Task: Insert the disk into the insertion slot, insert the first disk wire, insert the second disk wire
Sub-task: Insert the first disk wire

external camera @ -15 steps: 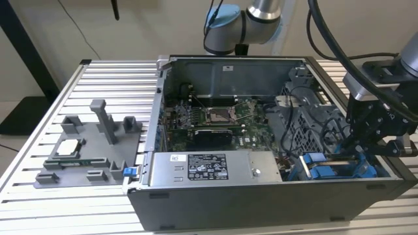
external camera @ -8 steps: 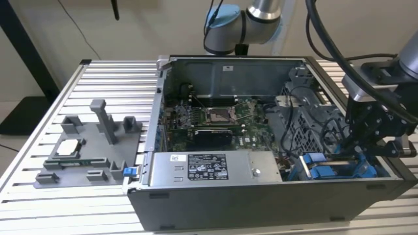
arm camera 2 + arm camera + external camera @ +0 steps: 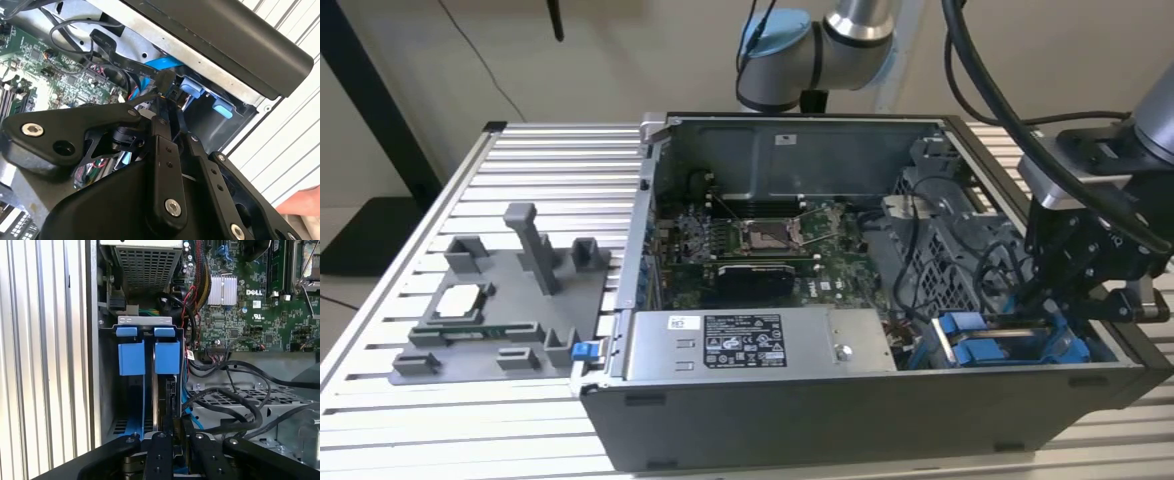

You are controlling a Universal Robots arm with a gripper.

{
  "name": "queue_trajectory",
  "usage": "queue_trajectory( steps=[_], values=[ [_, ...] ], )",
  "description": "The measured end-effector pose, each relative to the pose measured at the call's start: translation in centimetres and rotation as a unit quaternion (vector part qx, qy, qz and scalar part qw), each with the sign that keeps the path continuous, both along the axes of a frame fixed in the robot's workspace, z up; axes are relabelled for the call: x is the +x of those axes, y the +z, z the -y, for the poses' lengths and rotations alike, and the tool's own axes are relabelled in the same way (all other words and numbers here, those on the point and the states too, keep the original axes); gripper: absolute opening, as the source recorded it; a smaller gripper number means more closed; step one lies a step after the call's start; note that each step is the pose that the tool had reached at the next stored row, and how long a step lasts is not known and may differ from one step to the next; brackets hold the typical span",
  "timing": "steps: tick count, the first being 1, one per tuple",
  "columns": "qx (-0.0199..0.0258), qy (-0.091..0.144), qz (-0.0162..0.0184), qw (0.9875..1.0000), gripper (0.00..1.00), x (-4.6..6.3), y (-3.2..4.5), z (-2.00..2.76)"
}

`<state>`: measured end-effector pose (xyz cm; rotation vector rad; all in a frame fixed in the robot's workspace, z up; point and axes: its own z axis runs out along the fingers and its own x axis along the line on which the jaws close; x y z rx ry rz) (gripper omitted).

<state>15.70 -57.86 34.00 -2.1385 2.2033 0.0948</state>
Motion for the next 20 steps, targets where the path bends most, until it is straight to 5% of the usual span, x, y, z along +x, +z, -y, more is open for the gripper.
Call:
queue_trajectory(
  steps=[12, 13, 17, 20],
  values=[
    [-0.0001, 0.000, 0.0000, 1.0000, 0.00, 0.0, -0.63, 0.00],
    [0.0003, 0.000, 0.0000, 1.0000, 1.00, 0.0, -0.68, 0.01],
    [-0.0001, 0.000, 0.0000, 1.0000, 1.00, 0.0, -0.55, 0.00],
    [0.0000, 0.000, 0.0000, 1.0000, 1.00, 0.0, 0.41, 0.00]
  ],
)
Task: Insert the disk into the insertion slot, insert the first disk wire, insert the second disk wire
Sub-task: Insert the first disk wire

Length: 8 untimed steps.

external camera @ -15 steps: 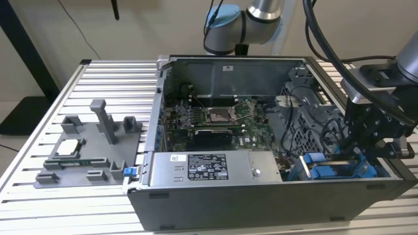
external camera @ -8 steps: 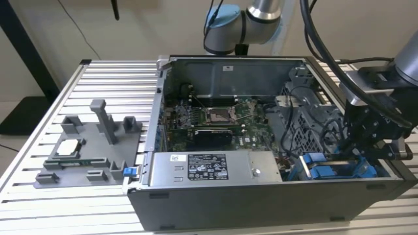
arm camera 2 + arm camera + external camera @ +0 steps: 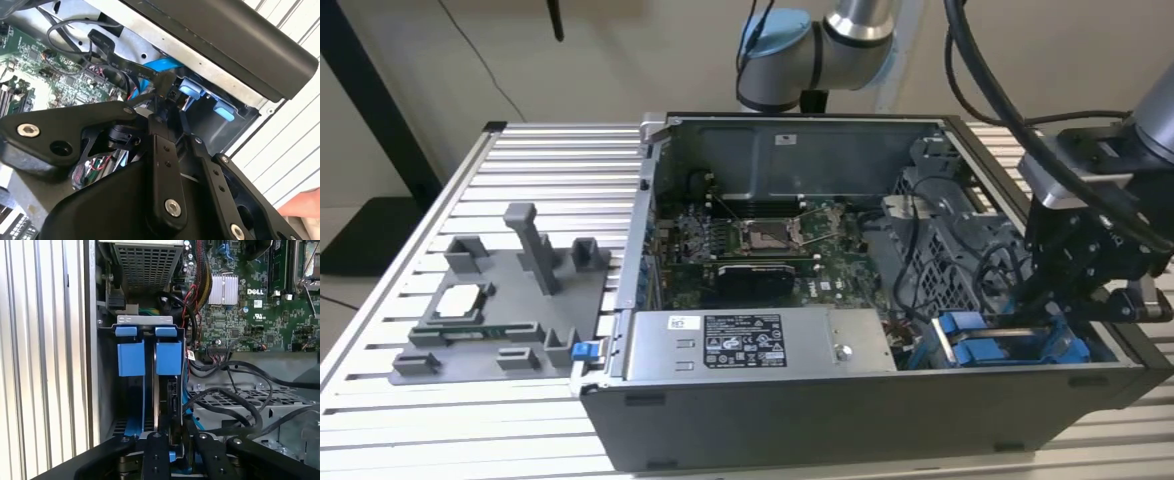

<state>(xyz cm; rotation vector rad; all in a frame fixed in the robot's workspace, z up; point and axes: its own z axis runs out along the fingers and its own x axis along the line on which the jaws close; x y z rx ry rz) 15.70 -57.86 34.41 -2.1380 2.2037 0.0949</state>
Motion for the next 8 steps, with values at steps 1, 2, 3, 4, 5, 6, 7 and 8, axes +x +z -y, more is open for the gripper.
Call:
queue_trajectory(
  steps=[1, 2, 3, 4, 5, 6, 7, 8],
  values=[
    [0.0000, 0.000, 0.0000, 1.0000, 1.00, 0.0, 0.42, 0.00],
    [-0.0001, 0.000, 0.0000, 1.0000, 1.00, 0.0, 0.85, 0.00],
    [0.0000, 0.000, 0.0000, 1.0000, 1.00, 0.0, 1.22, 0.00],
    [-0.0001, 0.000, 0.0000, 1.0000, 1.00, 0.0, 1.49, 0.00],
    [-0.0001, 0.000, 0.0000, 1.0000, 1.00, 0.0, 1.74, 0.00],
    [0.0000, 0.000, 0.0000, 1.0000, 1.00, 0.0, 1.94, 0.00],
    [0.0000, 0.000, 0.0000, 1.0000, 1.00, 0.0, 2.16, -0.01],
    [0.0000, 0.000, 0.0000, 1.0000, 1.00, 0.0, 2.37, -0.01]
  ],
)
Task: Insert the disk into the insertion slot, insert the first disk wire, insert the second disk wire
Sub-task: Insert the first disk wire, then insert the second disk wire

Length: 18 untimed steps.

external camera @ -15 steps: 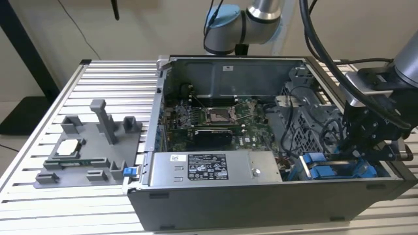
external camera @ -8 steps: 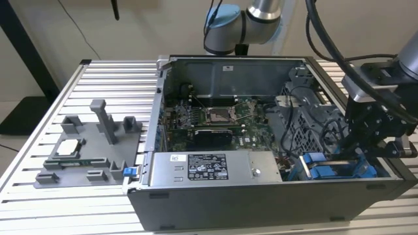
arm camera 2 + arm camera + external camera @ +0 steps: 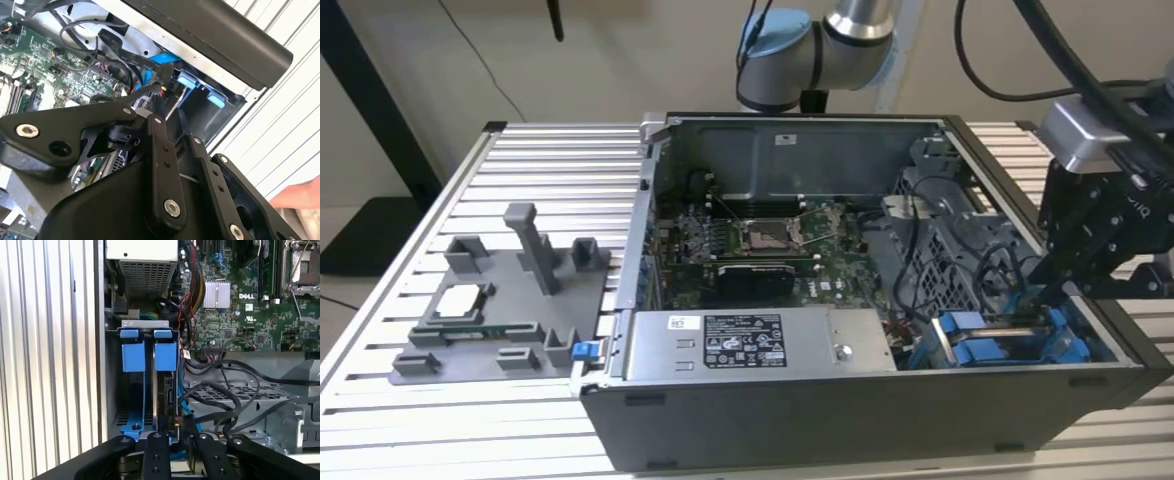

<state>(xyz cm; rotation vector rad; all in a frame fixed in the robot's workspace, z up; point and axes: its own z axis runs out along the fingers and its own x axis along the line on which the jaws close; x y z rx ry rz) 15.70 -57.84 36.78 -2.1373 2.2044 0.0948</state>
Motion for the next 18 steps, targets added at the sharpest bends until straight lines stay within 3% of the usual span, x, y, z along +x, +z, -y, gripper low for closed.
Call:
queue_trajectory(
  steps=[4, 11, 18],
  values=[
    [0.0000, 0.000, 0.0000, 1.0000, 1.00, 0.0, 0.79, 0.00],
    [0.0000, 0.000, 0.0000, 1.0000, 1.00, 0.6, 0.89, -0.08],
    [0.0000, 0.000, 0.0000, 1.0000, 1.00, 2.3, 0.88, -0.76]
  ],
)
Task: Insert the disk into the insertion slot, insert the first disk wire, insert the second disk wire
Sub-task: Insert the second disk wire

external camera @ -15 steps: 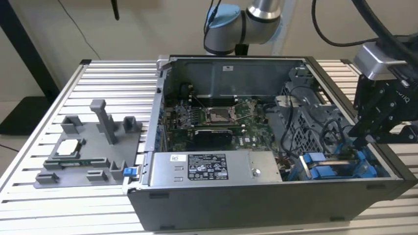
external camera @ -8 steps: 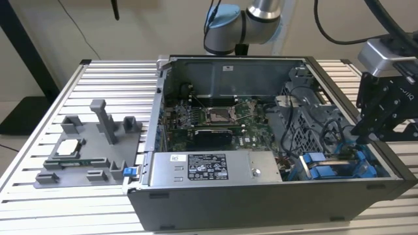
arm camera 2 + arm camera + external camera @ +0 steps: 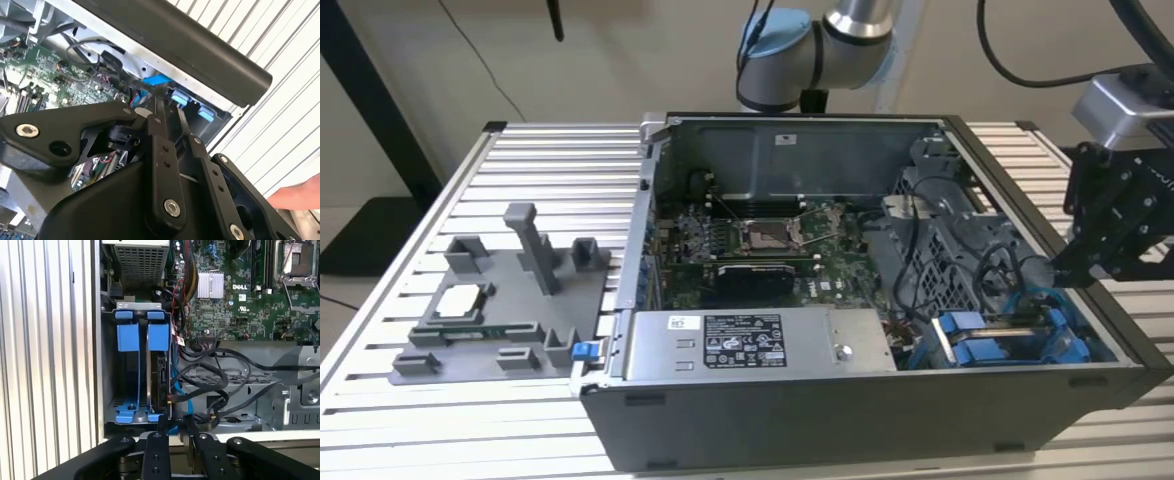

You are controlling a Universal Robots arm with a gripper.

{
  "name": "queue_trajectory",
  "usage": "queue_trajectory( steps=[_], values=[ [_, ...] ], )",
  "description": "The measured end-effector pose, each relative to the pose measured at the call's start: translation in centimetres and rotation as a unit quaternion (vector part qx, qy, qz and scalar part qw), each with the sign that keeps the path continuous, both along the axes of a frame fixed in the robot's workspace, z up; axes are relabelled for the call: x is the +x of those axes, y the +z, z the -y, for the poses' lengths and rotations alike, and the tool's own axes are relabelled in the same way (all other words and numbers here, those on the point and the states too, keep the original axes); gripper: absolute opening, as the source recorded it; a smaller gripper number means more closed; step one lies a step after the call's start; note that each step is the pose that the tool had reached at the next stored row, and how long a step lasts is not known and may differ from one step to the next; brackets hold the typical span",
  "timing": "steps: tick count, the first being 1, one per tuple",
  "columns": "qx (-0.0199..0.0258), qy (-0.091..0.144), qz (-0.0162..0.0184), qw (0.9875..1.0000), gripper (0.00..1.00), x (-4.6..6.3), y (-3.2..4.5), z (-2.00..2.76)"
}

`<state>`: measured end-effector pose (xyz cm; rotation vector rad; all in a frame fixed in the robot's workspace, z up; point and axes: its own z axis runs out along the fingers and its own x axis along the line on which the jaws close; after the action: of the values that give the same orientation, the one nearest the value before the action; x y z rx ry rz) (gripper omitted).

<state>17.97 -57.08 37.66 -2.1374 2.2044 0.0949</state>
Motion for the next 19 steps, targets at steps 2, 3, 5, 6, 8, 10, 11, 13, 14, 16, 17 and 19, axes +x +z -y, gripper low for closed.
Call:
queue_trajectory(
  steps=[2, 3, 5, 6, 8, 10, 11, 13, 14, 16, 17, 19],
  values=[
    [0.0000, 0.000, 0.0000, 1.0000, 1.00, 0.4, 0.00, -0.24],
    [0.0000, 0.000, 0.0000, 1.0000, 1.00, 0.6, 0.00, -0.36],
    [-0.0002, 0.000, -0.0003, 1.0000, 1.00, 0.9, -0.01, -0.64],
    [-0.0005, 0.000, -0.0010, 1.0000, 1.00, 1.1, -0.04, -0.83],
    [-0.0029, 0.000, -0.0067, 1.0000, 1.00, 1.3, -0.09, -1.14],
    [-0.0061, 0.000, -0.0173, 0.9998, 1.00, 1.5, -0.13, -1.19],
    [-0.0073, 0.000, -0.0235, 0.9997, 1.00, 1.6, -0.13, -1.19],
    [-0.0080, 0.000, -0.0309, 0.9995, 1.00, 1.8, -0.25, -1.20],
    [-0.0081, 0.000, -0.0328, 0.9994, 1.00, 1.8, -0.33, -1.20],
    [-0.0085, 0.000, -0.0364, 0.9993, 1.00, 2.0, -0.48, -1.19],
    [-0.0087, 0.000, -0.0380, 0.9992, 1.00, 2.1, -0.54, -1.20],
    [-0.0086, 0.000, -0.0407, 0.9991, 1.00, 2.3, -0.64, -1.20]
  ],
)
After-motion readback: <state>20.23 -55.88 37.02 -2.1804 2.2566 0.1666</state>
